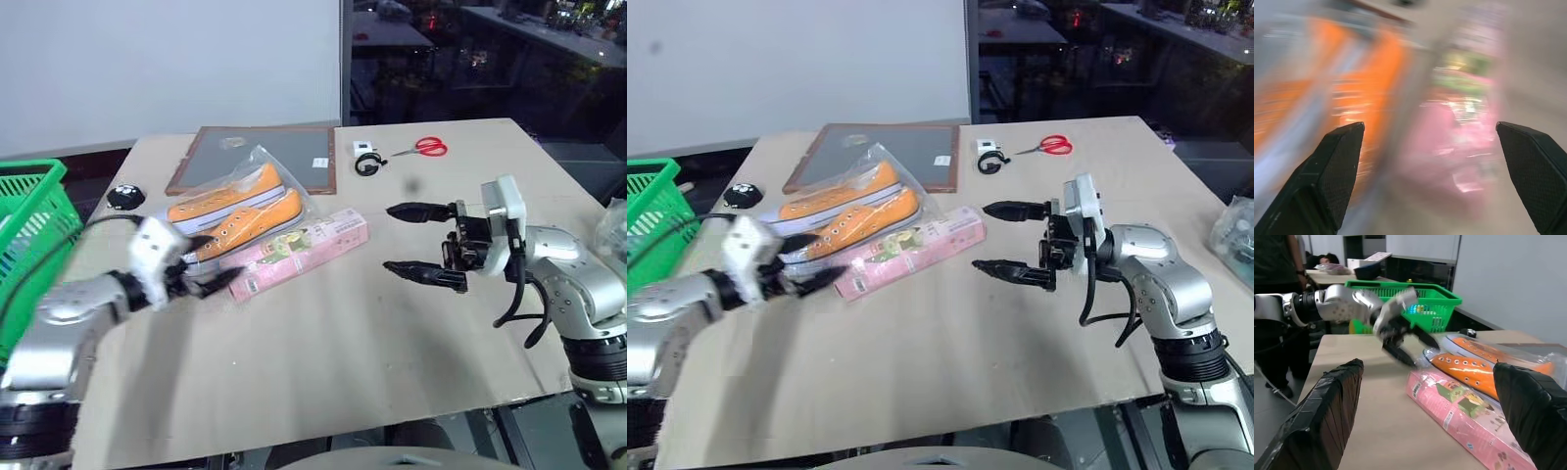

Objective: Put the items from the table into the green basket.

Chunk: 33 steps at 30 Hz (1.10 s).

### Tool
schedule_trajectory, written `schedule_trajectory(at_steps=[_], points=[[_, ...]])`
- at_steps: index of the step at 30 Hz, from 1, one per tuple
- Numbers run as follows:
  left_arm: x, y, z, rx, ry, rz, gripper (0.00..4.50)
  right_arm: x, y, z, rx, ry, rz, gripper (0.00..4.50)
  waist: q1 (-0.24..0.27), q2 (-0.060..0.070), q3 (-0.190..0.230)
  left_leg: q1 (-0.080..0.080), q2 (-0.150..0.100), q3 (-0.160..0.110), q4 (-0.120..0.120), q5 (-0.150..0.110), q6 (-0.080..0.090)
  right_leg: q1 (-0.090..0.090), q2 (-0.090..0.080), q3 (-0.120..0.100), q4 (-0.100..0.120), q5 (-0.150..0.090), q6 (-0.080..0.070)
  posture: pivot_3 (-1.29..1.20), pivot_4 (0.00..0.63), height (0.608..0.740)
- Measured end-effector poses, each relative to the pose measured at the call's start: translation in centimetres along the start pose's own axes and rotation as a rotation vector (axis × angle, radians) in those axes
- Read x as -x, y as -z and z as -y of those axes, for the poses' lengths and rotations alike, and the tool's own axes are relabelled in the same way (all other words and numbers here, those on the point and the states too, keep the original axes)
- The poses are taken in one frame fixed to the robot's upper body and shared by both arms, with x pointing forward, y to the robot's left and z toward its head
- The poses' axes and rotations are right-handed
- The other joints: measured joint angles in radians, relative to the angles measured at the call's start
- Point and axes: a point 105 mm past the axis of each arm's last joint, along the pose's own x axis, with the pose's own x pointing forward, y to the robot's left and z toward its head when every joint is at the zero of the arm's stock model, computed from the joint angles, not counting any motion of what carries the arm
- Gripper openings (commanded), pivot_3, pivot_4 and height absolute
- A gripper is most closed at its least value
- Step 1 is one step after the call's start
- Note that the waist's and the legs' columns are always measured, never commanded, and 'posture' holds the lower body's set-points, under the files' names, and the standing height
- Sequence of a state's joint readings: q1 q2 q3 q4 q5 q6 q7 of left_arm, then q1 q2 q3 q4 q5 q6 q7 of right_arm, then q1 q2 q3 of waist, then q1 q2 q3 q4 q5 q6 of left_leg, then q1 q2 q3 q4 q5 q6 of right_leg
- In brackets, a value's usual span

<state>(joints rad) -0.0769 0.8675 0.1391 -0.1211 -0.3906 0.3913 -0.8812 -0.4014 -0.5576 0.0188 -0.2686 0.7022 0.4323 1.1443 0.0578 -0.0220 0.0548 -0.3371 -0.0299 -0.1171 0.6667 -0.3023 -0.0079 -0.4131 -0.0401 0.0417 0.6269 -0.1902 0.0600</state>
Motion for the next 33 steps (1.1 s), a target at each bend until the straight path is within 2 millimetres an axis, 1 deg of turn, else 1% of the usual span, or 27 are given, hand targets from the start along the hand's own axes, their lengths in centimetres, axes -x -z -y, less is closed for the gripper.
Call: schedule_trajectory(at_steps=[2,4,7,8,9,12,16,19,24,25,26,29,31,32,33], points=[[-1.5,0.2,-0.4,-0.04,0.032,-0.052,4.46,0.1,0.0,0.0,0.003,0.009,-0.005,4.5,-0.002,0.001,0.0,0.001,0.001,0.0,0.0,0.0,0.0,0.001,0.002,0.0,0.0,0.0,-0.001,0.09,0.0,0.74],[-2.6,0.2,-0.5,-0.049,0.073,-0.078,4.46,0.2,-0.1,-0.1,0.011,0.017,-0.009,4.5,-0.008,0.001,0.0,0.003,0.001,0.001,0.0,0.0,0.0,0.003,0.002,0.002,0.0,0.001,-0.001,0.08,0.0,0.74],[-3.7,0.2,-0.6,-0.074,0.139,-0.115,4.46,0.6,-0.2,-0.1,0.021,0.03,-0.015,4.5,-0.022,0.001,0.0,0.005,0.001,0.004,0.0,0.0,0.0,0.004,0.002,0.004,0.0,0.001,-0.001,0.05,0.0,0.74],[-3.9,0.3,-0.9,-0.092,0.143,-0.129,4.46,0.7,-0.2,-0.1,0.02,0.037,-0.017,4.5,-0.023,0.001,0.0,0.005,0.001,0.005,0.0,0.0,0.0,0.004,0.002,0.005,0.0,0.001,-0.001,0.04,0.0,0.74],[-4.5,0.7,-1.7,-0.136,0.147,-0.176,4.46,0.8,-0.1,-0.1,0.018,0.048,-0.018,4.5,-0.024,0.001,0.0,0.006,0.001,0.005,0.0,0.0,0.0,0.004,0.002,0.005,0.0,0.001,-0.001,0.04,0.0,0.74],[-4.9,1.0,-2.0,-0.167,0.192,-0.219,4.46,0.9,0.1,-0.2,0.014,0.063,-0.02,4.5,-0.036,0.001,0.0,0.006,0.001,0.006,0.0,0.0,0.0,0.004,0.003,0.007,0.0,0.001,-0.001,0.03,0.0,0.74],[-5.0,1.3,-1.9,-0.167,0.266,-0.268,4.46,1.0,0.1,-0.5,0.019,0.069,-0.023,4.5,-0.047,0.001,0.0,0.007,0.001,0.007,0.0,0.0,0.0,0.004,0.003,0.009,0.0,0.0,0.0,0.02,0.0,0.74],[-4.8,1.7,-1.9,-0.15,0.311,-0.299,4.46,1.1,0.2,-0.5,0.015,0.077,-0.028,4.5,-0.053,0.002,0.0,0.008,0.001,0.01,0.0,0.0,0.0,0.004,0.004,0.011,0.0,-0.001,0.002,0.01,0.0,0.74],[-4.2,2.4,-2.2,-0.111,0.359,-0.357,4.46,1.2,0.3,-0.5,0.014,0.08,-0.034,4.5,-0.067,0.002,0.0,0.008,0.002,0.011,0.0,0.0,0.001,0.004,0.004,0.012,0.0,-0.001,0.003,0.02,0.0,0.74],[-4.1,2.6,-2.2,-0.113,0.367,-0.372,3.95,1.3,0.4,-0.5,0.011,0.084,-0.041,4.5,-0.069,0.002,0.0,0.008,0.002,0.011,0.0,0.0,0.001,0.004,0.004,0.012,0.0,-0.001,0.002,0.02,0.0,0.74],[-4.0,2.6,-2.1,-0.116,0.374,-0.377,3.71,1.4,0.6,-0.5,0.01,0.089,-0.051,4.5,-0.07,0.002,0.0,0.008,0.002,0.011,0.0,0.0,0.001,0.004,0.004,0.012,0.0,-0.001,0.002,0.02,0.0,0.74],[-3.9,2.6,-2.2,-0.122,0.373,-0.383,2.46,2.0,1.0,-0.4,0.014,0.107,-0.107,4.5,-0.07,0.003,-0.001,0.008,0.002,0.012,0.0,0.0,0.001,0.004,0.004,0.013,0.0,-0.001,0.003,0.02,0.0,0.74],[-3.7,2.5,-2.4,-0.123,0.372,-0.381,1.52,2.4,1.2,-0.3,0.017,0.116,-0.141,4.5,-0.07,0.006,-0.003,0.008,0.002,0.012,0.0,-0.001,0.001,0.004,0.004,0.013,0.0,-0.002,0.003,0.03,0.0,0.74],[-3.7,2.4,-2.4,-0.123,0.37,-0.377,1.21,2.6,1.5,-0.3,0.015,0.121,-0.16,4.5,-0.069,0.007,-0.004,0.008,0.002,0.012,0.0,-0.001,0.002,0.004,0.004,0.013,0.0,-0.002,0.003,0.03,0.0,0.74],[-3.7,2.4,-2.4,-0.12,0.368,-0.372,0.66,2.8,1.7,-0.3,0.011,0.127,-0.172,4.5,-0.068,0.01,-0.006,0.008,0.002,0.012,0.0,-0.001,0.002,0.004,0.004,0.013,0.0,-0.002,0.003,0.03,0.0,0.74]])
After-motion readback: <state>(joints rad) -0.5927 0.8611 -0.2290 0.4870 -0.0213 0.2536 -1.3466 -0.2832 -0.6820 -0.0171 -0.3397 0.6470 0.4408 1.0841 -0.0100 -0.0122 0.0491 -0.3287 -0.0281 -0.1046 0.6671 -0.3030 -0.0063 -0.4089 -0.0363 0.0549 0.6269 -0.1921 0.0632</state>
